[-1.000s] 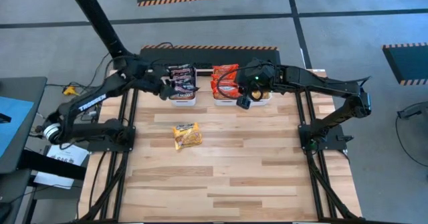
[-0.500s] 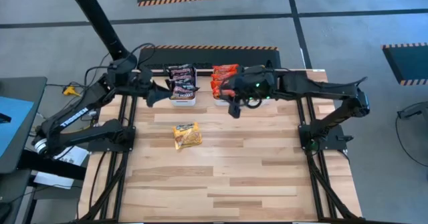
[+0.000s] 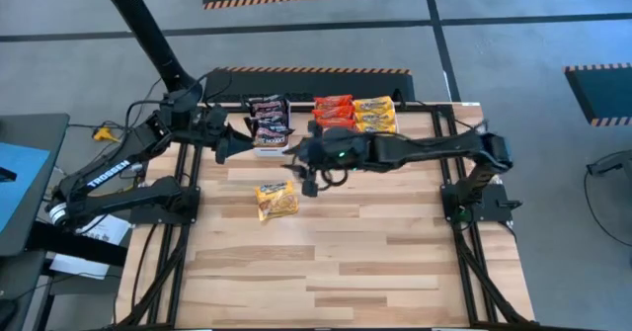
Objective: Sort Maruchan noodles
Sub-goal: Put the yellow noodle pack into the right white bin
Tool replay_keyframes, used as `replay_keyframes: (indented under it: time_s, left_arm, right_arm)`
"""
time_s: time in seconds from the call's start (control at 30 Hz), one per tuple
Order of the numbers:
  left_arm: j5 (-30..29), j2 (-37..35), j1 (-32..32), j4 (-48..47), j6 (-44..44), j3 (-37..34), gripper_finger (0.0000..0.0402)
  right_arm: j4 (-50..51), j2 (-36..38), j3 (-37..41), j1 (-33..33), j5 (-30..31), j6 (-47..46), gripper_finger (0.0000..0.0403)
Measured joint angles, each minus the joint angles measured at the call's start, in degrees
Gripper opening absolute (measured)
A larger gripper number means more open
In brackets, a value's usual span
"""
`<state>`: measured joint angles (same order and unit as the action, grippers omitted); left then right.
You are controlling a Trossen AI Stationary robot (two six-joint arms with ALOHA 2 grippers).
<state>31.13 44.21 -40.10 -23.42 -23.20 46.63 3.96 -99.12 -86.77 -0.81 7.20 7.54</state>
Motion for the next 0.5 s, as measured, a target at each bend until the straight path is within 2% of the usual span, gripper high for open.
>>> replay_keyframes:
  time_s: [0.5]
  left_arm:
    - [0.52,-0.07,2.13,-0.07,0.42,0.0,0.0164]
  right_arm:
    - [-12.6,-15.83,-0.12,1.31,0.09,-1.27,0.0173]
